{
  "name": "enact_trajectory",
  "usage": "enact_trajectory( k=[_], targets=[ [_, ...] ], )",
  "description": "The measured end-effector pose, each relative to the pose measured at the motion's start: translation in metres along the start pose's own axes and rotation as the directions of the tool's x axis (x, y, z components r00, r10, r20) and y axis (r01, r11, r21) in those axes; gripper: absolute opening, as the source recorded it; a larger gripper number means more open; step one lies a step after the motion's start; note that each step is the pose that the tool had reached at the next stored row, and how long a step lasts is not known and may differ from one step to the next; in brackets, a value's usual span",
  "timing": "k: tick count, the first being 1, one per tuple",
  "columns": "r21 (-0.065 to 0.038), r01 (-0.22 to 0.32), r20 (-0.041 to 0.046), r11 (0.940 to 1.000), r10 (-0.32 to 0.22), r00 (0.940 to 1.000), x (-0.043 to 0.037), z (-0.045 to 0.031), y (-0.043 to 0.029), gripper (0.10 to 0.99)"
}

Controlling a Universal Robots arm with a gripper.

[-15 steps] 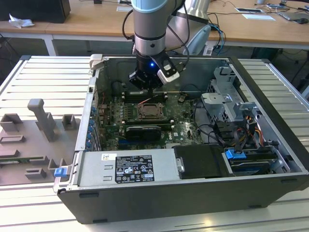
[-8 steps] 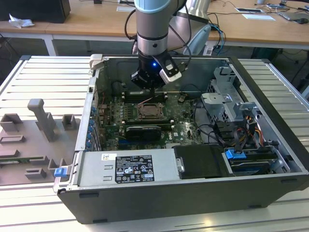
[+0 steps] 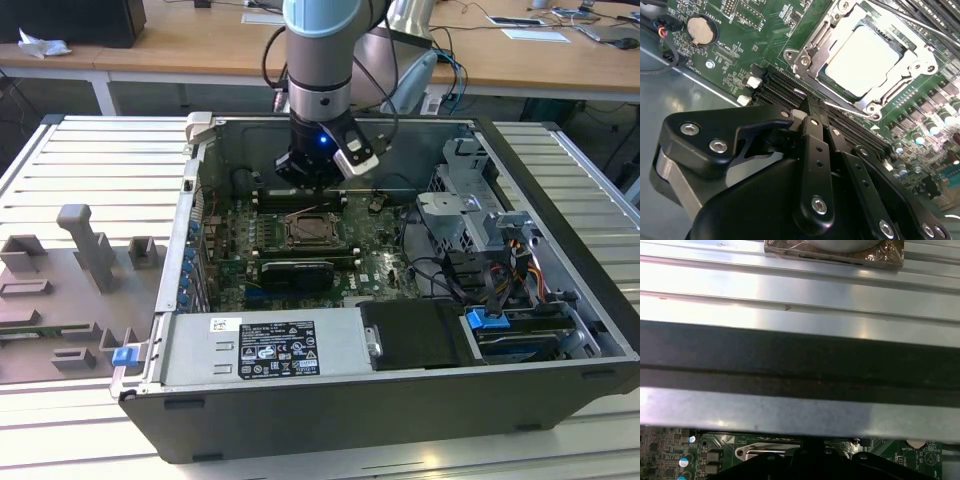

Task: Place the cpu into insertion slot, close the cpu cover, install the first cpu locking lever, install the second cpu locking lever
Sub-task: 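Install the first cpu locking lever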

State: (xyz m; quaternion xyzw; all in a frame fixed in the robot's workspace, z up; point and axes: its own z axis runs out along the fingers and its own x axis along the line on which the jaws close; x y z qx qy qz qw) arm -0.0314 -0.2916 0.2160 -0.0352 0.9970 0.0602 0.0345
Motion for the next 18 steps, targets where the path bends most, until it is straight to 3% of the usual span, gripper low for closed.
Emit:
enact_trajectory(
  k=[8, 10, 11, 18],
  targets=[
    [0.002, 0.0, -0.0002, 1.0, 0.0, 1.0, -0.0008, 0.009, -0.0012, 0.106],
    [0.013, 0.001, -0.0013, 0.9999, -0.001, 1.0, -0.0014, 0.0126, -0.0017, 0.106],
    [0.013, 0.001, -0.0009, 0.9999, -0.001, 1.0, -0.0015, 0.0147, -0.0018, 0.106],
    [0.008, 0.001, -0.0007, 1.0, -0.001, 1.0, -0.0016, 0.0134, -0.0017, 0.106]
  ],
)
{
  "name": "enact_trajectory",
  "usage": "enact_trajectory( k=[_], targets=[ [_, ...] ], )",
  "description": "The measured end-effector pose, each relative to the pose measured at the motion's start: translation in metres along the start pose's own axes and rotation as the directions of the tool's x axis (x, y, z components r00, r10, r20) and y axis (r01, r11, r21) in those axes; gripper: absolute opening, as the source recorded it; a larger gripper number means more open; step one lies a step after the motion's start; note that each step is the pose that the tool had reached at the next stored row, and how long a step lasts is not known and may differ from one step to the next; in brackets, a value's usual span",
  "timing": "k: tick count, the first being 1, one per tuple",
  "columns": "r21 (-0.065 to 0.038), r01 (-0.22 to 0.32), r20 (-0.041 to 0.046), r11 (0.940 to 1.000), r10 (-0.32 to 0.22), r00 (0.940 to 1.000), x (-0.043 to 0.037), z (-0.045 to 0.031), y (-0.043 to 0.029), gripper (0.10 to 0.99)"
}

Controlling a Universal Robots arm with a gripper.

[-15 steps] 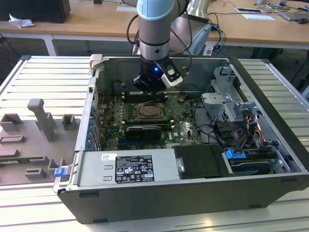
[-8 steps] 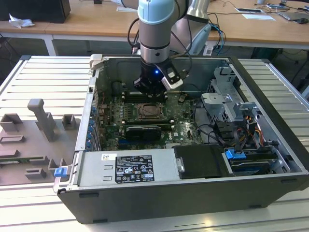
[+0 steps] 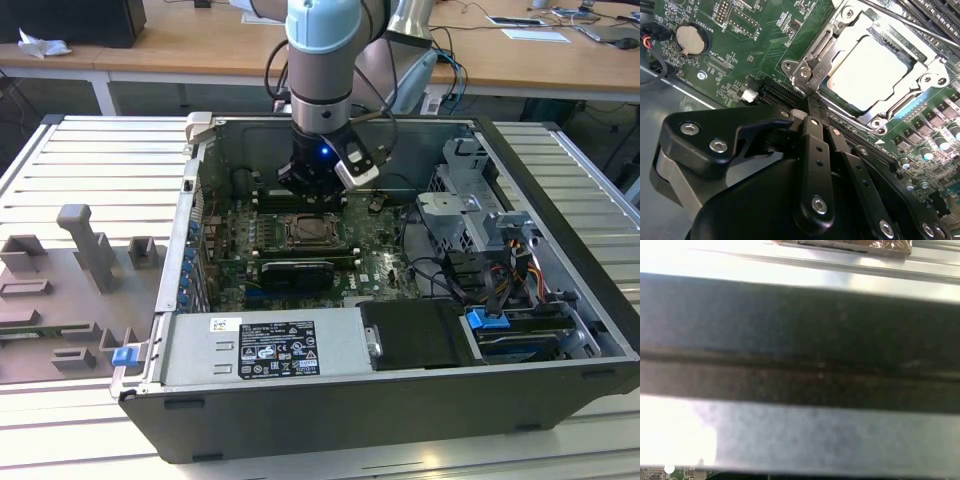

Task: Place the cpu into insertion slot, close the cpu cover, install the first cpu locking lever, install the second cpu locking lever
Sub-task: 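Install the first cpu locking lever, then install the second cpu locking lever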

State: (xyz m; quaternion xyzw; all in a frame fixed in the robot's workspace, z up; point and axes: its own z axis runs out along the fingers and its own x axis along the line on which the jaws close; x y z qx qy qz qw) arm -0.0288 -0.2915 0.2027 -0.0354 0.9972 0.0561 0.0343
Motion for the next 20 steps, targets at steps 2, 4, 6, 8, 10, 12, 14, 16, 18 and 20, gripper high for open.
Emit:
enact_trajectory(
  k=[2, 4, 6, 8, 10, 12, 14, 16, 18, 20],
  targets=[
    [-0.001, 0.0, -0.0002, 1.0, 0.0, 1.0, -0.0002, -0.0028, 0.0003, 0.106],
    [-0.001, 0.0, -0.0002, 1.0, 0.0, 1.0, -0.0006, -0.0084, 0.0009, 0.106],
    [0.0, 0.0, -0.0004, 1.0, 0.0, 1.0, -0.001, -0.0143, 0.0015, 0.106],
    [0.0, 0.0, -0.0001, 1.0, 0.0, 1.0, -0.001, -0.0142, 0.0007, 0.106],
    [0.0, 0.0, -0.0003, 1.0, 0.0, 1.0, -0.0009, -0.0143, 0.0003, 0.106],
    [0.0, 0.0, -0.0003, 1.0, 0.0, 1.0, -0.0009, -0.0144, -0.0002, 0.106],
    [0.0, 0.0, -0.0003, 1.0, 0.0, 1.0, -0.0008, -0.0144, -0.0008, 0.106],
    [0.0, 0.0, -0.0003, 1.0, 0.0, 1.0, -0.0008, -0.0146, -0.0016, 0.106],
    [0.0, 0.0, -0.0004, 1.0, 0.0, 1.0, -0.0008, -0.0147, -0.0023, 0.106],
    [0.0, 0.0, -0.0003, 1.0, 0.0, 1.0, -0.0007, -0.0147, -0.0033, 0.106]
  ],
)
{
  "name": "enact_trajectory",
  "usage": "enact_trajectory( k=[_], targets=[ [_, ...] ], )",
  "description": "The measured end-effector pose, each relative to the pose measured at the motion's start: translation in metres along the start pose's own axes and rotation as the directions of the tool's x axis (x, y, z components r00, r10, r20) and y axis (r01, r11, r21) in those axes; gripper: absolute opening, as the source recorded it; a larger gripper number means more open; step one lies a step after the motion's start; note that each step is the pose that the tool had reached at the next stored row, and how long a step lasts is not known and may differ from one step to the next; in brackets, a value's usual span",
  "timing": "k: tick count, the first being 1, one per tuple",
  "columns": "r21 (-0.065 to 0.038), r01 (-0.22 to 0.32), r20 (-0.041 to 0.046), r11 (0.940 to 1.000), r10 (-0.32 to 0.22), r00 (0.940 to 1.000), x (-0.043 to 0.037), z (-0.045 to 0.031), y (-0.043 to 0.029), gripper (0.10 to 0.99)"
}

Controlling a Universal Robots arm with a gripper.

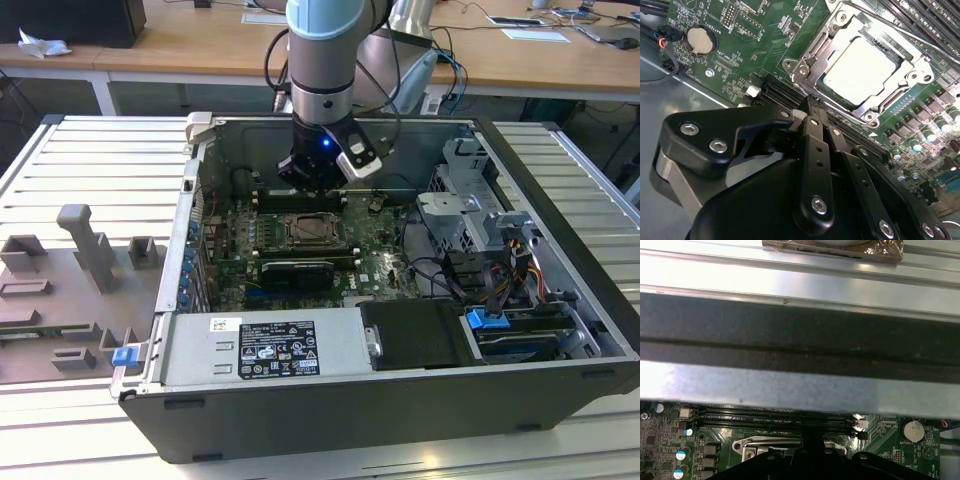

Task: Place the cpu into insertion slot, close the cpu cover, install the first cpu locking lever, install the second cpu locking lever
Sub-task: 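Install the second cpu locking lever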

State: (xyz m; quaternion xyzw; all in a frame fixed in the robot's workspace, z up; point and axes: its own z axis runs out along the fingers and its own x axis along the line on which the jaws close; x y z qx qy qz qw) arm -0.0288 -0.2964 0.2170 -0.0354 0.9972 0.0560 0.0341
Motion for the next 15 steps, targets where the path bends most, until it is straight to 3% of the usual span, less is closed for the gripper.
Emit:
enact_trajectory(
  k=[6, 10, 15],
  targets=[
    [0.0, 0.0, 0.0, 1.0, 0.0, 1.0, 0.0007, -0.0012, -0.0098, 0.106],
    [0.0, 0.0, -0.0001, 1.0, 0.0, 1.0, 0.0008, -0.0024, -0.0117, 0.106],
    [0.0, 0.0, 0.0001, 1.0, 0.0, 1.0, -0.0001, -0.0154, -0.0117, 0.106]
  ],
)
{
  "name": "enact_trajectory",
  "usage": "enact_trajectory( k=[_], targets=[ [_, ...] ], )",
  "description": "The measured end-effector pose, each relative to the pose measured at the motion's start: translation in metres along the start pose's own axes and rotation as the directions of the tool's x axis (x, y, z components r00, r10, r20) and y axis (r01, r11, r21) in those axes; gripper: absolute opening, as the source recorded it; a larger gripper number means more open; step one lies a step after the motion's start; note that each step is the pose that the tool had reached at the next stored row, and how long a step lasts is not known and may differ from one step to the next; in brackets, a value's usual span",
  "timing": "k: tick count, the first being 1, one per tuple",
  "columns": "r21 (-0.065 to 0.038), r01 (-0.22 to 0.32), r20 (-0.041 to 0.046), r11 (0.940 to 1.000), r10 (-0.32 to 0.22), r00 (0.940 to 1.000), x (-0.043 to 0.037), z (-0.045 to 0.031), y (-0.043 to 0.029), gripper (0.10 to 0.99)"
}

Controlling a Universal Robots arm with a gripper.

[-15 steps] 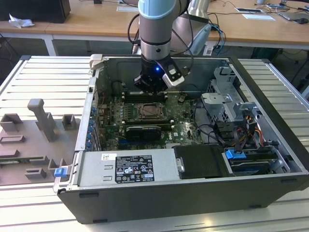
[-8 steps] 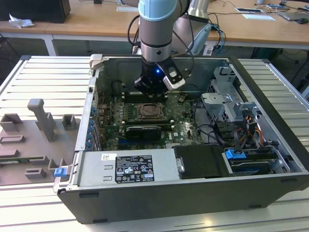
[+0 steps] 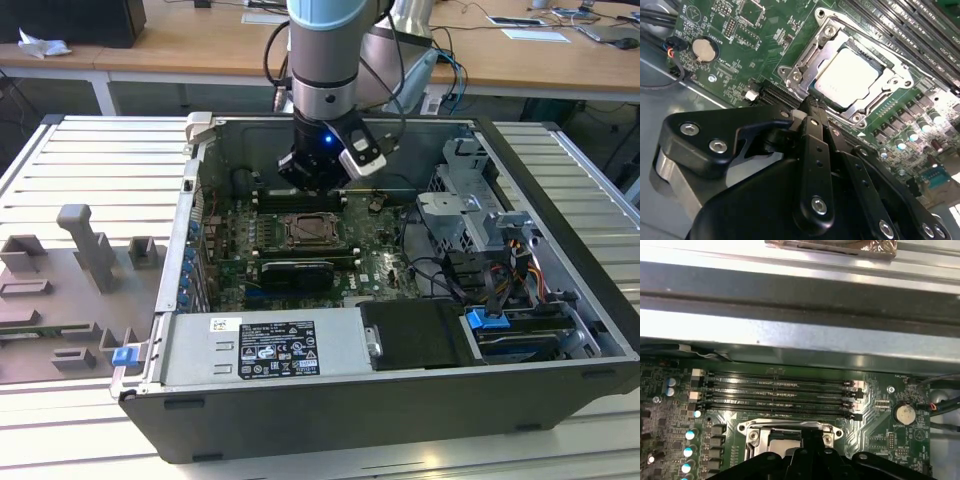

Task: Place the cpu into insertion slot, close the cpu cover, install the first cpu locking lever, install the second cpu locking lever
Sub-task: 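Install the second cpu locking lever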

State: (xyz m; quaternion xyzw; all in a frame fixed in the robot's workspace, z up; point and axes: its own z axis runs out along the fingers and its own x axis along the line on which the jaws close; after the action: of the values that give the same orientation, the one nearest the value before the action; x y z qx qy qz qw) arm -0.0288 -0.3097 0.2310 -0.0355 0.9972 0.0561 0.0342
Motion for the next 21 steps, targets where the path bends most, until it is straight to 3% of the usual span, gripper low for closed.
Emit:
enact_trajectory(
  k=[9, 14, 19, 20, 21],
  targets=[
    [0.0, 0.0, -0.0001, 1.0, 0.0, 1.0, 0.0016, -0.0026, -0.0195, 0.106],
    [0.0, 0.0, -0.0001, 1.0, 0.0, 1.0, 0.0007, -0.0155, -0.0188, 0.106],
    [0.0, 0.0, -0.001, 1.0, 0.0, 1.0, 0.0012, -0.0161, -0.0258, 0.106],
    [-0.001, -0.001, -0.0061, 1.0, 0.001, 1.0, 0.0012, -0.0162, -0.0269, 0.106],
    [-0.001, -0.002, -0.0174, 1.0, 0.002, 0.9998, 0.0012, -0.0162, -0.0274, 0.106]
  ],
)
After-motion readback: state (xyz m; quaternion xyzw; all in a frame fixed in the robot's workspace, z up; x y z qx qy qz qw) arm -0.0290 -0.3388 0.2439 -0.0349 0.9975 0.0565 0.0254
